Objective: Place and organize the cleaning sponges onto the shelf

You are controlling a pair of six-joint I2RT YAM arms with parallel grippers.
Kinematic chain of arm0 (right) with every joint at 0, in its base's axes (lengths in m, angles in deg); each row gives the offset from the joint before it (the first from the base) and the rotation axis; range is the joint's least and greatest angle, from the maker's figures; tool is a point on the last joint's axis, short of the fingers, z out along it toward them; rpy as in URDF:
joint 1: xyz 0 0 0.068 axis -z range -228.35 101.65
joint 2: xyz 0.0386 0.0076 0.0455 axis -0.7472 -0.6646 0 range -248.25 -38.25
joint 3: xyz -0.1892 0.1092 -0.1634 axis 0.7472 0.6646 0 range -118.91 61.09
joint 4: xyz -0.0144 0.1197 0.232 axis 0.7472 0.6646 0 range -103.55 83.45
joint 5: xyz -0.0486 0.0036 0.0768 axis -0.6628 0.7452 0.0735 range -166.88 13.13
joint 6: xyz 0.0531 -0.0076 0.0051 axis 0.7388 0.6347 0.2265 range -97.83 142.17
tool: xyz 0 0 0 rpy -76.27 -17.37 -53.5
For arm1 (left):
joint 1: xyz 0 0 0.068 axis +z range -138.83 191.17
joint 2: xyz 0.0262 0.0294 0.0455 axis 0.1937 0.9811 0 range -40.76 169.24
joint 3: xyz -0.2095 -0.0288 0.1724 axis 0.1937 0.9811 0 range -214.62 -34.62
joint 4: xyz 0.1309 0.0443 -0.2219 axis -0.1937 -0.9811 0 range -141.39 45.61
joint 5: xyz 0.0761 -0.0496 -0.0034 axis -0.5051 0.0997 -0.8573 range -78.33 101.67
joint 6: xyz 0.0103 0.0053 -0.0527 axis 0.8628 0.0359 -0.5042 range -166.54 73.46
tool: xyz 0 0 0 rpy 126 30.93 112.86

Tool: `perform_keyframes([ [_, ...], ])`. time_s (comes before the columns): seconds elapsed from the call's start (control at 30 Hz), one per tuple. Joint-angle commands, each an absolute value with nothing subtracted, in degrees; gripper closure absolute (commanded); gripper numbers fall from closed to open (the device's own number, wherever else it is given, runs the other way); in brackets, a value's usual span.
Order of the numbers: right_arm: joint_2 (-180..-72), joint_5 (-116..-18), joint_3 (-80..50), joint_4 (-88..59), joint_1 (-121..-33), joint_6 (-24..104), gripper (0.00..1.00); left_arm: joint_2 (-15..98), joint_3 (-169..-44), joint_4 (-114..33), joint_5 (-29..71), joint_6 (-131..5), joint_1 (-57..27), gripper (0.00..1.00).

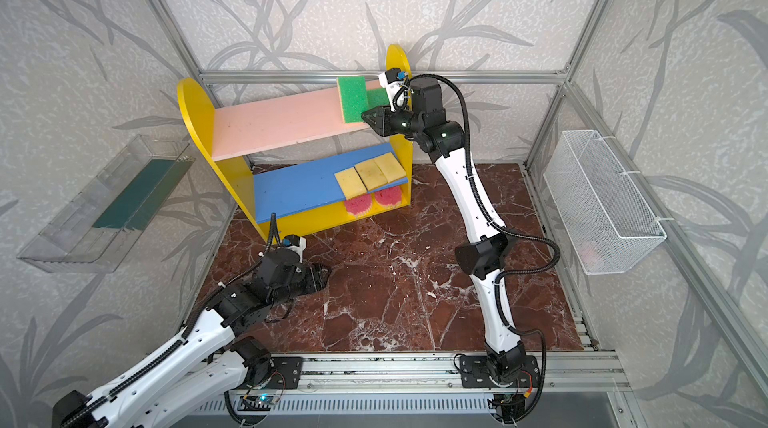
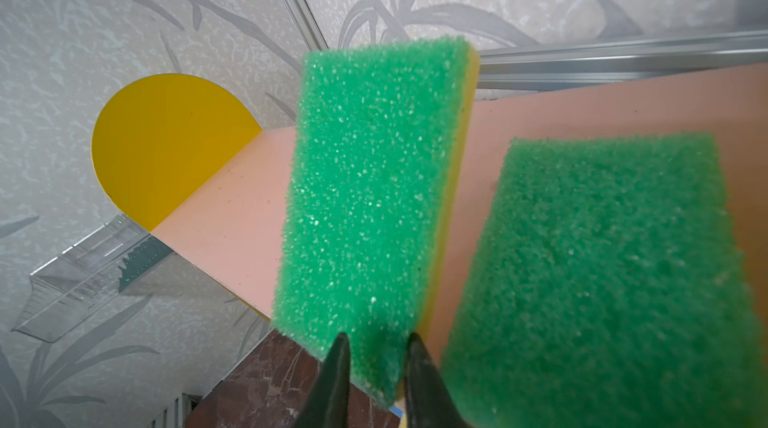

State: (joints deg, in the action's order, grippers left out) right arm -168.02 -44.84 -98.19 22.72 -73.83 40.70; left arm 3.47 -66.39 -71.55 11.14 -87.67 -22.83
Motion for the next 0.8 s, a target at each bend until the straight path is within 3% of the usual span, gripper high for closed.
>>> perform_keyframes([
  [0.0, -168.5, -44.2, -99.7, 22.0, -73.6, 40.2, 0.66, 3.3, -65.6, -71.6, 10.5, -87.5, -22.6, 0.35],
  [0.77, -166.9, -43.2, -100.2, 18.7, -73.6, 39.3, 0.41, 4.2, -65.1, -70.8, 10.7, -87.7, -22.5, 0.35],
])
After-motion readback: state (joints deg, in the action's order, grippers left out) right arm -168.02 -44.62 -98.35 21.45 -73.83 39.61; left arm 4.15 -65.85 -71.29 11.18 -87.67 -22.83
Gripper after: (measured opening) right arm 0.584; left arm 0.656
